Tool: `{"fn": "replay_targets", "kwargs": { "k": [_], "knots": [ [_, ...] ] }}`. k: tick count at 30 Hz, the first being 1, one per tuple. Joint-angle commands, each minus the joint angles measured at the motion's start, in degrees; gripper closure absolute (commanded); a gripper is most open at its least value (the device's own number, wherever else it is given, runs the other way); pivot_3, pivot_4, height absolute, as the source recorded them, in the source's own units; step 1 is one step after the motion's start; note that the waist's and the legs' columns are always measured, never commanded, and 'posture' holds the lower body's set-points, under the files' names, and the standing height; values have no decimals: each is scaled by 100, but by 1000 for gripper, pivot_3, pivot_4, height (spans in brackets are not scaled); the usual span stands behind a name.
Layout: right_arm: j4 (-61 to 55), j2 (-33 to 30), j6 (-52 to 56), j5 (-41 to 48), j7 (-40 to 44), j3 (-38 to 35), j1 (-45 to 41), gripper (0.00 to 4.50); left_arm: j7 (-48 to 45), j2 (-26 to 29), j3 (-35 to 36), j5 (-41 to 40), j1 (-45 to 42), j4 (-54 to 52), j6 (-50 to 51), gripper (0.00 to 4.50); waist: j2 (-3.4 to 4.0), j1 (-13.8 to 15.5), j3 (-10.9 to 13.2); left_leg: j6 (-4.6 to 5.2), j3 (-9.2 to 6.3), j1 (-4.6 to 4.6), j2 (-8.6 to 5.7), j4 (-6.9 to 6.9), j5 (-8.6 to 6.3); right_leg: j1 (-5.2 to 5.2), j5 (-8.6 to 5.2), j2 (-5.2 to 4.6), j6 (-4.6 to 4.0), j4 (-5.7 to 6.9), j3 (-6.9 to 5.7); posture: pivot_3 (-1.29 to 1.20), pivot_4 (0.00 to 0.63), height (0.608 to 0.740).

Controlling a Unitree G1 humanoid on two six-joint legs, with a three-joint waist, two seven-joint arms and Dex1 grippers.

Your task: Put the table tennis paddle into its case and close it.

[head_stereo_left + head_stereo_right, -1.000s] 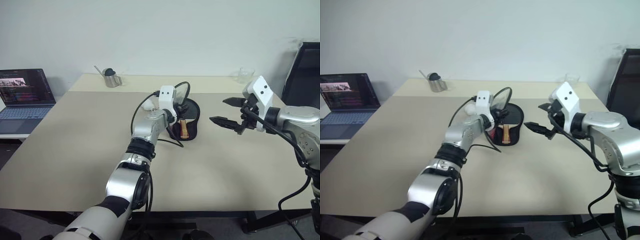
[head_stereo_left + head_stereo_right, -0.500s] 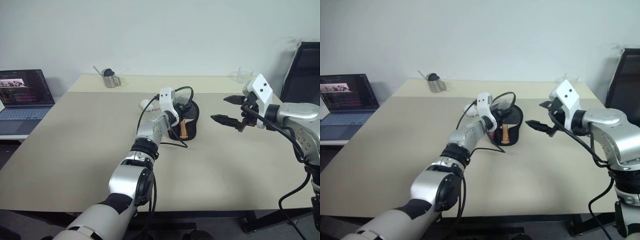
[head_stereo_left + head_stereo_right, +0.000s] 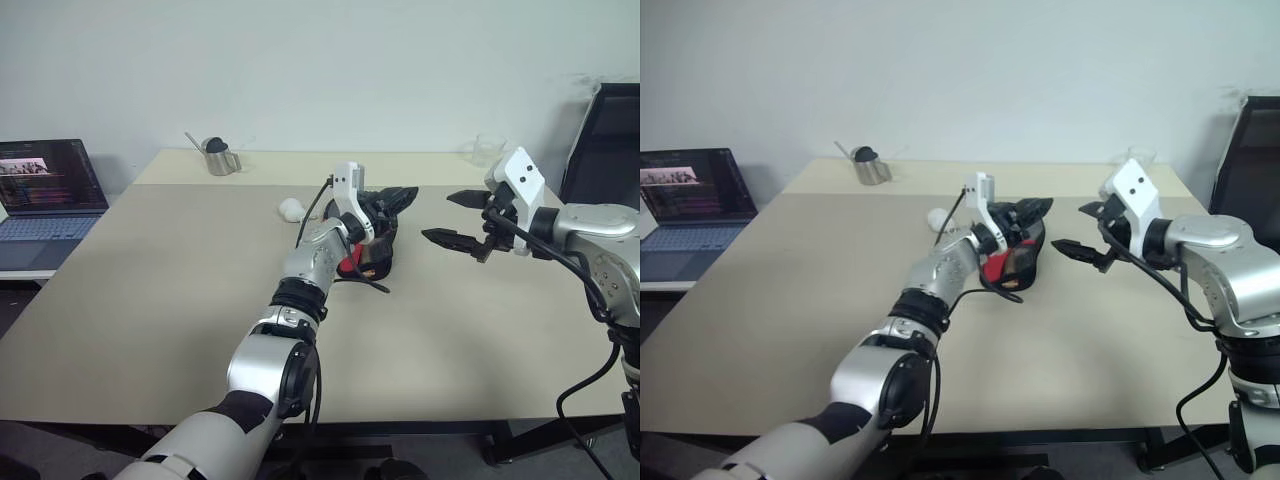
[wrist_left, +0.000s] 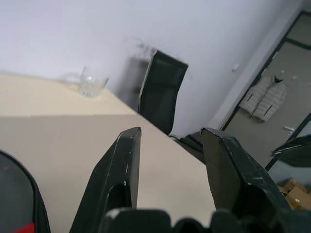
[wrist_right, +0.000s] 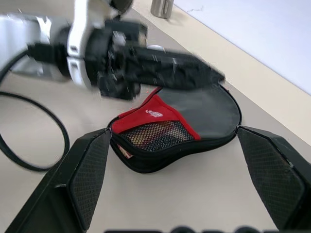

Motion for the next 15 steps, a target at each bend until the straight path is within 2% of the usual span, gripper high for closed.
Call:
{"fn": "replay_targets", "kwargs": {
  "k": [1,4,7,12,15],
  "knots": [
    [-72,22,202,84,-141,-196,-80,0,-700,518,-548,-10,594,-1458,641,2400,1,-26,0,0,1,2,2,-4,0,0,0,1,0,0,3,0,150,740],
    [113,585,807,298,-767,-468,-168,0,-1544,1672,-1125,157,1406,-2675,1126,2400,2,-77,-1,-2,1,8,14,-5,1,-2,0,2,-3,7,13,0,150,740],
    [386,1129,1259,260,-1372,-585,-254,0,-1986,2586,-1276,175,1820,-3206,1396,2400,2,-96,0,-28,-13,11,21,-8,17,-5,4,0,-13,19,10,0,150,740],
    [1185,2176,2003,70,-2602,-991,-542,0,-2561,3681,-1201,43,2250,-3819,1627,2400,3,-31,0,-38,-18,10,20,-3,25,1,9,-1,-23,18,-5,0,150,740],
    [1671,2601,2059,-86,-3113,-1158,-681,0,-2727,4018,-1149,-64,2493,-4150,1751,2400,3,29,-1,-37,-11,0,16,-7,24,-4,7,-2,-20,9,-1,0,150,740]
  ]
}}
